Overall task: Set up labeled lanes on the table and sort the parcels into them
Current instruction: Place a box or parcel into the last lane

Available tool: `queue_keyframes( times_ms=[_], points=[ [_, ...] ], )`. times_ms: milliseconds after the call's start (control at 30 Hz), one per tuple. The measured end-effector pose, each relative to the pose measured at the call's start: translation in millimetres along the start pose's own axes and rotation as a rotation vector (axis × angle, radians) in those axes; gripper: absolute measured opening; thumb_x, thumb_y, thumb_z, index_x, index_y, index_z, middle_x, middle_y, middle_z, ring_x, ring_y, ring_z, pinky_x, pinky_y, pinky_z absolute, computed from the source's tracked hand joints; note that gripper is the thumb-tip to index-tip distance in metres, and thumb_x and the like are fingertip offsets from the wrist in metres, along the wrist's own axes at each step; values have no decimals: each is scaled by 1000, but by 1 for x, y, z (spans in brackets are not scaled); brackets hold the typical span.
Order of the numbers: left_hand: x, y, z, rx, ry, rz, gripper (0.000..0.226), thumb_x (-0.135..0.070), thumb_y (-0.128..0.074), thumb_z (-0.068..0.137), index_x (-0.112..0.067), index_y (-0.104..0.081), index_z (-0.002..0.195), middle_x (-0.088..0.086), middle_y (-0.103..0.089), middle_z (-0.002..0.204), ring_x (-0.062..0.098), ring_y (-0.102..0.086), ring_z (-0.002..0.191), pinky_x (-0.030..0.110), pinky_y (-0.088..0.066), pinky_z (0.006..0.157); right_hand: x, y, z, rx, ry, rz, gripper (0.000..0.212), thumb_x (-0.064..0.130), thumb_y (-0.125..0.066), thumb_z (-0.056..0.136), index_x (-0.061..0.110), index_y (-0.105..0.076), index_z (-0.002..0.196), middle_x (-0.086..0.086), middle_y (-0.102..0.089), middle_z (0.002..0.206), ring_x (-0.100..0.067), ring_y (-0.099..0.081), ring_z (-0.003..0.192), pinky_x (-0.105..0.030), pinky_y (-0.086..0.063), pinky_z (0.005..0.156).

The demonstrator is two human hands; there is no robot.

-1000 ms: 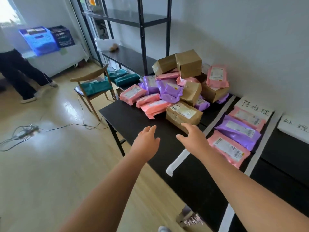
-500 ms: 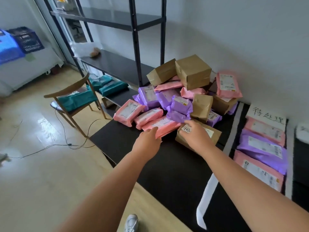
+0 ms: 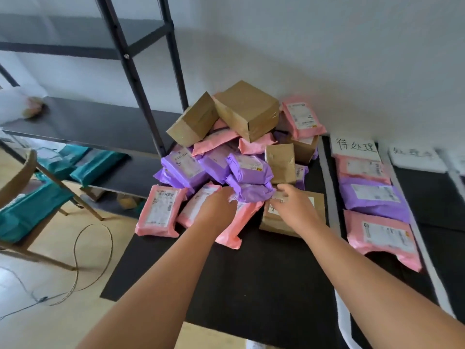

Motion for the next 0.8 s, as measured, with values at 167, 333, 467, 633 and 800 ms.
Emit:
queue_keyframes(
  times_ms=[167, 333, 467, 633, 800],
  points=[
    [-2, -3, 46, -49, -64, 208, 40, -13, -42, 103, -12, -45, 143, 5, -48, 146, 19, -39, 135, 26, -38, 104, 4, 4, 47, -18, 7, -67, 42, 26, -54, 100, 16, -49, 140, -5, -63, 128, -23, -61, 109, -36, -50, 83],
    [-19, -6, 87, -71, 77, -118, 40, -26, -49, 101, -15, -51, 139, 7, -59, 135, 18, -56, 113, 15, -35, 71, -1, -4, 94, -7, -16, -94, 22, 23, -51, 97, 17, -60, 116, -8, -65, 111, -31, -61, 105, -43, -51, 87],
    [-25, -13, 112, -3, 73, 14, 39, -27, -45, 103, -10, -53, 136, 11, -60, 131, 29, -57, 117, 28, -35, 82, -5, -14, 124, 14, -45, -143, 13, 26, -49, 95, 16, -56, 94, -7, -62, 93, -33, -60, 96, -39, -47, 75],
    [-24, -21, 135, 79, 77, 61, 25, -23, -41, 103, -7, -58, 94, 11, -58, 90, 29, -52, 85, 30, -35, 69, 0, -21, 141, 8, -85, -66, 14, 21, -49, 96, 18, -63, 99, -9, -68, 104, -34, -62, 105, -38, -47, 80],
    [-21, -18, 141, 85, 152, -70, 30, -24, -45, 101, -5, -64, 88, 8, -55, 78, 28, -48, 74, 30, -35, 64, 10, -21, 142, 3, -119, -41, 25, 23, -52, 99, 15, -69, 115, -7, -70, 116, -28, -62, 108, -35, -49, 87]
  ],
)
Point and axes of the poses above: each hand's wrist, its own z-axis towards the middle knuckle, its own y-axis out of the back of the hand, x = y × z, the point moved 2 cm from there along z, towards the middle knuckle
